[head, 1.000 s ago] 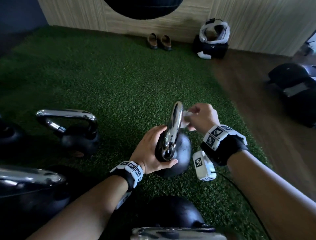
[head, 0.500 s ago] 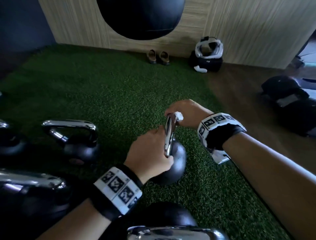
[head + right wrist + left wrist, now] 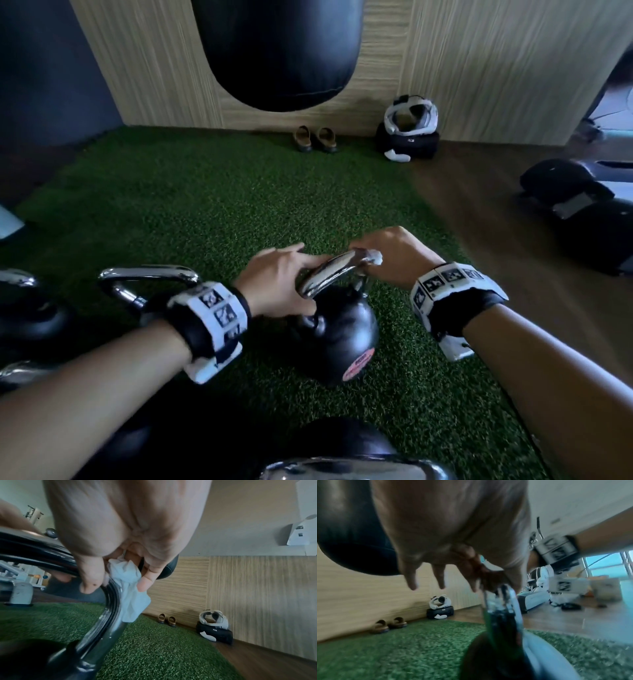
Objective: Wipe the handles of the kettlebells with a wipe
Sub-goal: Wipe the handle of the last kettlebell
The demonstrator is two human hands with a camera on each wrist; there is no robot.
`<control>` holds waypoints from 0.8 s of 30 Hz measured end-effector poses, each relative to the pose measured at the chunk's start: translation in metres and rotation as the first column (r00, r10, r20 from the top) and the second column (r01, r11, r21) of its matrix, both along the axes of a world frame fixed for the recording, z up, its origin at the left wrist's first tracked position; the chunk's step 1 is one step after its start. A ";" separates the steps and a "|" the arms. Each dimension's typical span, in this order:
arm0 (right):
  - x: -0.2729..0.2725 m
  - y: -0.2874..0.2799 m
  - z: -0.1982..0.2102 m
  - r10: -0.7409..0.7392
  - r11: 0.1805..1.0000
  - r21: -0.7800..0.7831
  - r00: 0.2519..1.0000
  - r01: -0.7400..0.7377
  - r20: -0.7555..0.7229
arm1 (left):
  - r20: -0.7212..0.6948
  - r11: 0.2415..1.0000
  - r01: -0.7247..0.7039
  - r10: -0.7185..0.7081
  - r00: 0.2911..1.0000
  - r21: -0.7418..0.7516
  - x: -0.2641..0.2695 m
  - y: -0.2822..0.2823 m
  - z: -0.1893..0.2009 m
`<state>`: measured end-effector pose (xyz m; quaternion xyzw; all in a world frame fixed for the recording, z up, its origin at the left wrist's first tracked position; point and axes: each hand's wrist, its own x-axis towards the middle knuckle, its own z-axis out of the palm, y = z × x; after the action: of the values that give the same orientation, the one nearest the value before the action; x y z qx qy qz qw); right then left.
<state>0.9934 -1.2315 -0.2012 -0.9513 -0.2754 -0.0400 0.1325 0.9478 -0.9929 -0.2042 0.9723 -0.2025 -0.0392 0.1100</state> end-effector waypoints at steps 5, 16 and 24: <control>-0.030 -0.008 -0.013 -0.188 0.979 0.076 0.982 0.190 -0.031 | -0.151 0.959 0.241 -0.219 0.964 0.149 0.038 0.016 0.018; -0.053 0.014 0.012 -0.343 0.926 -0.189 0.937 0.326 -0.065 | -0.093 0.993 0.098 -0.092 0.991 0.062 0.020 0.008 0.009; -0.162 -0.014 0.065 -0.365 0.898 0.146 0.889 0.414 -0.276 | 0.112 0.910 -0.040 0.094 0.989 -0.413 -0.083 0.023 0.036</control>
<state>0.8309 -1.2457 -0.1363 -0.9666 -0.0543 0.0225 0.2496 0.8649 -0.9700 -0.1682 0.9344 -0.1794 0.0712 0.2994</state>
